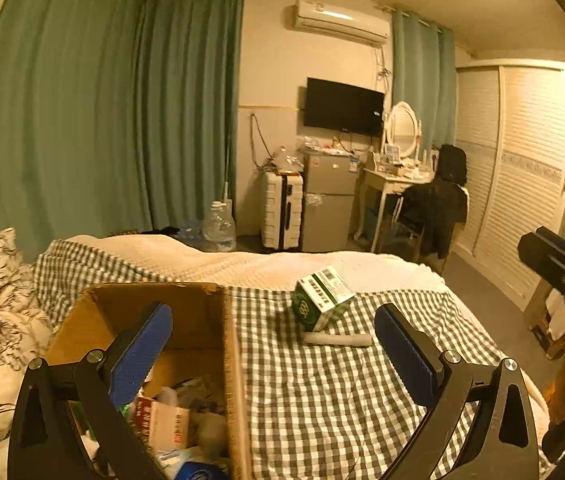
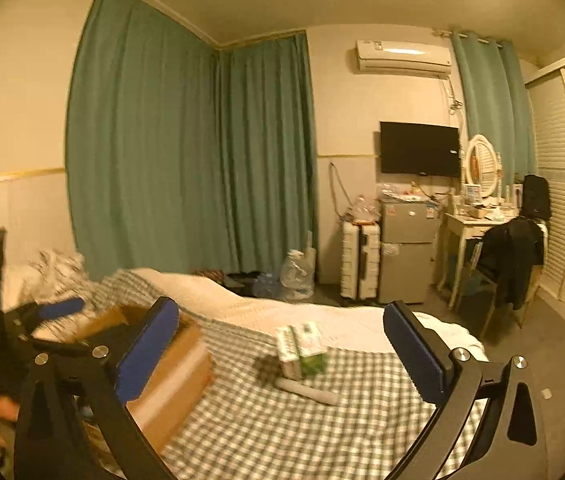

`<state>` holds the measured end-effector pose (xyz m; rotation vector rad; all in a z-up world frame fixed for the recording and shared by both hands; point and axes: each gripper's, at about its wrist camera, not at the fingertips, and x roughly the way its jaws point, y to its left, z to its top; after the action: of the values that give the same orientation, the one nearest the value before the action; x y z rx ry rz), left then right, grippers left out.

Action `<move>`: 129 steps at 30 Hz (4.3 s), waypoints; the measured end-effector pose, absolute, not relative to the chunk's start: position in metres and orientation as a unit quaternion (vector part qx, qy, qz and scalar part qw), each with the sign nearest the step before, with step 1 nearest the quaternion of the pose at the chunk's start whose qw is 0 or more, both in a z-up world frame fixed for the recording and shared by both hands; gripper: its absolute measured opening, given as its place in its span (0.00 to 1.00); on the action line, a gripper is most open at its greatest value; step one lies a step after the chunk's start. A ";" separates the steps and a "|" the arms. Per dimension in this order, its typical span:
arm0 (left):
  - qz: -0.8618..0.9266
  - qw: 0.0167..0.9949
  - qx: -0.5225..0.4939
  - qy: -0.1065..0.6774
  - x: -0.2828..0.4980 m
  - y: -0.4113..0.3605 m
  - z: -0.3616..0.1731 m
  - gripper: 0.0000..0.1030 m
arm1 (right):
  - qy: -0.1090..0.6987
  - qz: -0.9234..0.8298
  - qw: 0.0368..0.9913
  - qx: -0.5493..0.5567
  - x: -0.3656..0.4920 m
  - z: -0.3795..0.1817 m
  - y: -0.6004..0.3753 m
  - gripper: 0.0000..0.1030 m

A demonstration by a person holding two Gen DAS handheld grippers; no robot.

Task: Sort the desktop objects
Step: 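Move both tools back toward the medicine box and white cylinder, then grasp the green-and-white medicine box with the left tool while the right grasps the white cylinder, then lift and carry the medicine box and white cylinder with both tools over the box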

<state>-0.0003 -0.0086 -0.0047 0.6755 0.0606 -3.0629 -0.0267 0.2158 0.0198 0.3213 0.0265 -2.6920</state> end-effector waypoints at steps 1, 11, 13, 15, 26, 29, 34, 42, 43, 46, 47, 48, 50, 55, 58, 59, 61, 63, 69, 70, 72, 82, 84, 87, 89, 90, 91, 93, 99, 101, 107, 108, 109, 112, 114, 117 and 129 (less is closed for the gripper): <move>-0.976 -0.001 0.219 0.016 -0.004 -0.005 -0.007 1.00 | 0.009 -0.970 0.208 0.121 -0.032 0.015 0.221 1.00; -0.960 -0.044 0.267 -0.069 -0.062 0.032 -0.012 1.00 | 0.004 -0.950 0.231 0.210 -0.092 -0.041 0.241 1.00; -0.953 -0.063 0.280 -0.101 -0.079 0.040 -0.014 1.00 | 0.008 -0.943 0.232 0.239 -0.111 -0.059 0.241 1.00; -0.944 -0.076 0.294 -0.131 -0.097 0.048 -0.019 1.00 | 0.009 -0.935 0.235 0.265 -0.129 -0.077 0.242 1.00; -0.880 -0.128 0.364 -0.276 -0.196 0.080 -0.084 1.00 | 0.071 -0.895 0.226 0.378 -0.205 -0.156 0.227 0.99; -0.863 -0.152 0.381 -0.295 -0.215 0.084 -0.099 1.00 | 0.085 -0.892 0.237 0.374 -0.218 -0.162 0.213 0.96; -0.816 -0.184 0.418 -0.354 -0.241 0.098 -0.128 1.00 | 0.109 -0.885 0.251 0.377 -0.231 -0.179 0.191 0.83; -0.783 -0.215 0.463 -0.356 -0.283 0.114 -0.159 1.00 | 0.122 -0.872 0.252 0.402 -0.241 -0.217 0.187 0.59; -0.783 -0.204 0.460 -0.366 -0.286 0.116 -0.162 1.00 | 0.127 -0.872 0.251 0.402 -0.239 -0.218 0.187 0.57; -0.790 -0.182 0.464 -0.356 -0.299 0.114 -0.167 1.00 | 0.130 -0.868 0.256 0.406 -0.235 -0.217 0.188 0.37; -0.793 -0.175 0.466 -0.352 -0.303 0.112 -0.167 1.00 | 0.126 -0.866 0.258 0.410 -0.234 -0.217 0.188 0.36; -0.796 -0.166 0.468 -0.346 -0.307 0.110 -0.167 1.00 | 0.124 -0.865 0.257 0.413 -0.234 -0.217 0.188 0.35; -0.801 -0.155 0.474 -0.331 -0.314 0.104 -0.163 1.00 | 0.124 -0.862 0.258 0.419 -0.230 -0.217 0.188 0.32; -0.810 -0.151 0.489 -0.286 -0.323 0.096 -0.161 1.00 | 0.099 -0.861 0.250 0.430 -0.225 -0.205 0.196 0.21; -0.801 -0.171 0.501 -0.279 -0.323 0.100 -0.168 1.00 | 0.102 -0.867 0.237 0.425 -0.219 -0.191 0.202 0.20; -0.800 -0.173 0.500 -0.283 -0.324 0.101 -0.170 1.00 | 0.106 -0.870 0.230 0.424 -0.217 -0.186 0.204 0.20; -0.799 -0.169 0.509 -0.273 -0.325 0.099 -0.174 0.95 | 0.110 -0.878 0.207 0.417 -0.211 -0.172 0.211 0.20; -0.805 -0.157 0.518 -0.244 -0.326 0.093 -0.172 0.88 | 0.098 -0.887 0.192 0.407 -0.207 -0.157 0.219 0.20; -0.822 -0.134 0.518 -0.196 -0.311 0.083 -0.155 0.86 | 0.067 -0.910 0.157 0.377 -0.190 -0.117 0.237 0.20; -0.826 -0.130 0.514 -0.189 -0.306 0.082 -0.150 0.86 | 0.060 -0.913 0.155 0.372 -0.190 -0.111 0.240 0.20; -0.836 -0.117 0.507 -0.171 -0.294 0.080 -0.140 0.86 | 0.045 -0.919 0.149 0.362 -0.181 -0.103 0.246 0.20; -0.901 -0.064 0.415 -0.112 -0.184 0.080 -0.056 0.86 | 0.001 -0.938 0.134 0.321 -0.136 -0.070 0.266 0.20; -0.911 -0.060 0.397 -0.095 -0.160 0.077 -0.040 0.86 | 0.000 -0.942 0.139 0.307 -0.125 -0.060 0.266 0.20; -0.928 -0.048 0.363 -0.071 -0.123 0.068 -0.011 0.85 | 0.003 -0.949 0.141 0.283 -0.107 -0.043 0.269 0.20; -0.937 -0.040 0.343 -0.052 -0.102 0.058 0.007 0.85 | -0.004 -0.953 0.146 0.265 -0.094 -0.029 0.271 0.20; -0.942 -0.033 0.332 -0.045 -0.088 0.053 0.019 0.85 | -0.010 -0.955 0.149 0.255 -0.087 -0.022 0.273 0.20; -0.944 -0.028 0.325 -0.042 -0.079 0.049 0.026 0.84 | -0.015 -0.958 0.152 0.244 -0.081 -0.014 0.275 0.20; -0.952 -0.017 0.305 -0.033 -0.058 0.040 0.044 0.84 | -0.026 -0.961 0.159 0.224 -0.069 0.000 0.277 0.20; -0.966 0.022 0.256 -0.032 -0.005 0.013 0.086 0.83 | -0.057 -0.963 0.195 0.178 -0.041 0.033 0.272 0.21; -0.968 0.033 0.246 -0.037 0.011 0.004 0.093 0.83 | -0.059 -0.961 0.209 0.168 -0.032 0.040 0.262 0.21; -0.971 0.082 0.219 -0.051 0.052 -0.029 0.106 0.83 | -0.065 -0.954 0.256 0.144 -0.019 0.054 0.235 0.21; -0.971 0.093 0.214 -0.055 0.057 -0.035 0.106 0.83 | -0.065 -0.953 0.260 0.142 -0.018 0.055 0.231 0.21; -0.971 0.102 0.210 -0.057 0.060 -0.042 0.105 0.83 | -0.065 -0.952 0.265 0.141 -0.018 0.055 0.226 0.21; -0.969 0.119 0.206 -0.058 0.065 -0.054 0.099 0.83 | -0.067 -0.948 0.282 0.133 -0.019 0.058 0.211 0.21; -0.968 0.131 0.208 -0.059 0.065 -0.068 0.092 0.83 | -0.076 -0.940 0.305 0.130 -0.021 0.058 0.198 0.21; -0.965 0.141 0.216 -0.056 0.061 -0.080 0.078 0.83 | -0.069 -0.932 0.330 0.133 -0.023 0.053 0.174 0.21; -0.952 0.157 0.262 -0.038 0.026 -0.133 0.010 0.83 | -0.022 -0.889 0.425 0.169 -0.028 0.009 0.063 0.21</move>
<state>0.0261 -0.1334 0.0102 0.7500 -0.1075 -2.7236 -0.0275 0.0628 0.0089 0.4221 -0.0552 -2.2239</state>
